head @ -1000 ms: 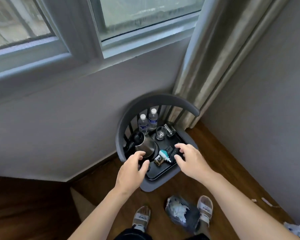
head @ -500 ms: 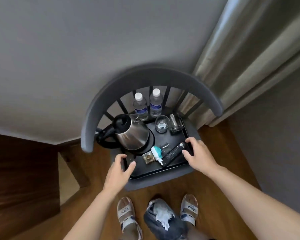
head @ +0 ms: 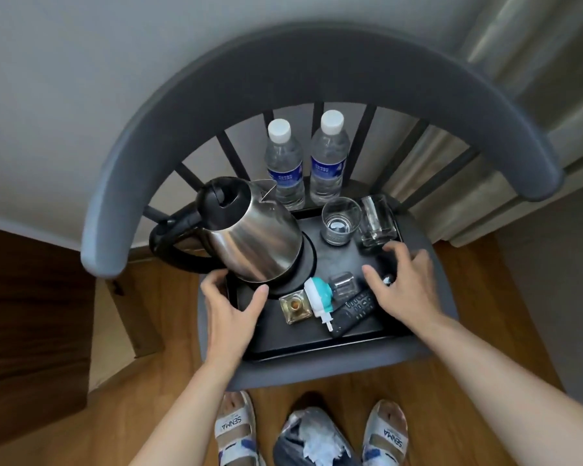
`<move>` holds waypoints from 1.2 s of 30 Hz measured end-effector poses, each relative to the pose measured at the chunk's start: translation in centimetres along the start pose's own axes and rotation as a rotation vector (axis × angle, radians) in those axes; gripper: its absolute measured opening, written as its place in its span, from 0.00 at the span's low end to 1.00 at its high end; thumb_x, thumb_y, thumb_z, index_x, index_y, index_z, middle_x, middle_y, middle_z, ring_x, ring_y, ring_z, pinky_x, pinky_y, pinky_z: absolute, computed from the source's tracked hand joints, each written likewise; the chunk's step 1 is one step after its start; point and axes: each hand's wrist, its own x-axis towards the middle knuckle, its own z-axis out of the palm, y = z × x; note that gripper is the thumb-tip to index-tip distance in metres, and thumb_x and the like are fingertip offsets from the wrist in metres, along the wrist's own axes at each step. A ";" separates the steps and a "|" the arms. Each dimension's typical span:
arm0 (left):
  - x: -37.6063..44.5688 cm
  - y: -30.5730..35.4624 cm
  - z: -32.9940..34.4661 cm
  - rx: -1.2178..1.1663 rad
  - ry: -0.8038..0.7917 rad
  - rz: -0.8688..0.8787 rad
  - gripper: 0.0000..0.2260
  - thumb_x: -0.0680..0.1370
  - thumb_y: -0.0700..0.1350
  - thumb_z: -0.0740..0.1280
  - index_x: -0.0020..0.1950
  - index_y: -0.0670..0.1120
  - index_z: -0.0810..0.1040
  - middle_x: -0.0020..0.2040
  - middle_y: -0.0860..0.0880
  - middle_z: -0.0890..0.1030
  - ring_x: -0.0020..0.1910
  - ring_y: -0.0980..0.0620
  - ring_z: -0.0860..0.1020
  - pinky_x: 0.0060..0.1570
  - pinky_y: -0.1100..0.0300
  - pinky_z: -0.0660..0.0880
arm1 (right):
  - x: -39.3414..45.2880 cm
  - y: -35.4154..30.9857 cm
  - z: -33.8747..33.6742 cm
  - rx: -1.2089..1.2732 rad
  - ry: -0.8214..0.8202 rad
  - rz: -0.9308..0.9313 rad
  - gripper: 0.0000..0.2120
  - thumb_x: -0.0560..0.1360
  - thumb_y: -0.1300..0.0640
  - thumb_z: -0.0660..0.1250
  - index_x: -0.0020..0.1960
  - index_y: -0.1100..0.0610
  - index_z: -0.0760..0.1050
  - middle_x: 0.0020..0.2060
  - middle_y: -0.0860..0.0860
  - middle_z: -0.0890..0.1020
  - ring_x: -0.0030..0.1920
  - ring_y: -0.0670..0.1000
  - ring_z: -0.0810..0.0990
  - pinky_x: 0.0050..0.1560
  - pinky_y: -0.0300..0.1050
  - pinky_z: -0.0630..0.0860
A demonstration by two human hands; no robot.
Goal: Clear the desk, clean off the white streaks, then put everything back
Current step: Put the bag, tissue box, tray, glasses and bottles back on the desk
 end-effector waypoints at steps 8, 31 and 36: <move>0.7 -1.9 0.8 -0.042 0.073 0.152 0.44 0.68 0.46 0.84 0.72 0.63 0.57 0.71 0.46 0.69 0.71 0.52 0.70 0.73 0.55 0.67 | 0.1 0.6 1.5 0.041 0.150 -0.040 0.33 0.69 0.38 0.75 0.70 0.45 0.69 0.51 0.53 0.68 0.53 0.62 0.74 0.50 0.53 0.76; 1.8 -0.7 0.4 -0.116 -0.026 0.184 0.61 0.60 0.63 0.83 0.83 0.65 0.47 0.80 0.61 0.58 0.81 0.57 0.58 0.78 0.54 0.57 | -1.3 0.0 -0.2 0.064 0.112 -0.079 0.54 0.59 0.22 0.66 0.80 0.30 0.47 0.50 0.53 0.67 0.45 0.55 0.73 0.43 0.49 0.76; -0.3 2.0 -1.8 -0.114 -0.028 0.237 0.60 0.61 0.61 0.83 0.84 0.64 0.48 0.83 0.54 0.60 0.81 0.54 0.60 0.80 0.49 0.60 | -3.9 -1.3 -3.9 0.063 0.121 -0.076 0.55 0.57 0.21 0.67 0.79 0.28 0.46 0.52 0.53 0.67 0.49 0.54 0.73 0.48 0.48 0.76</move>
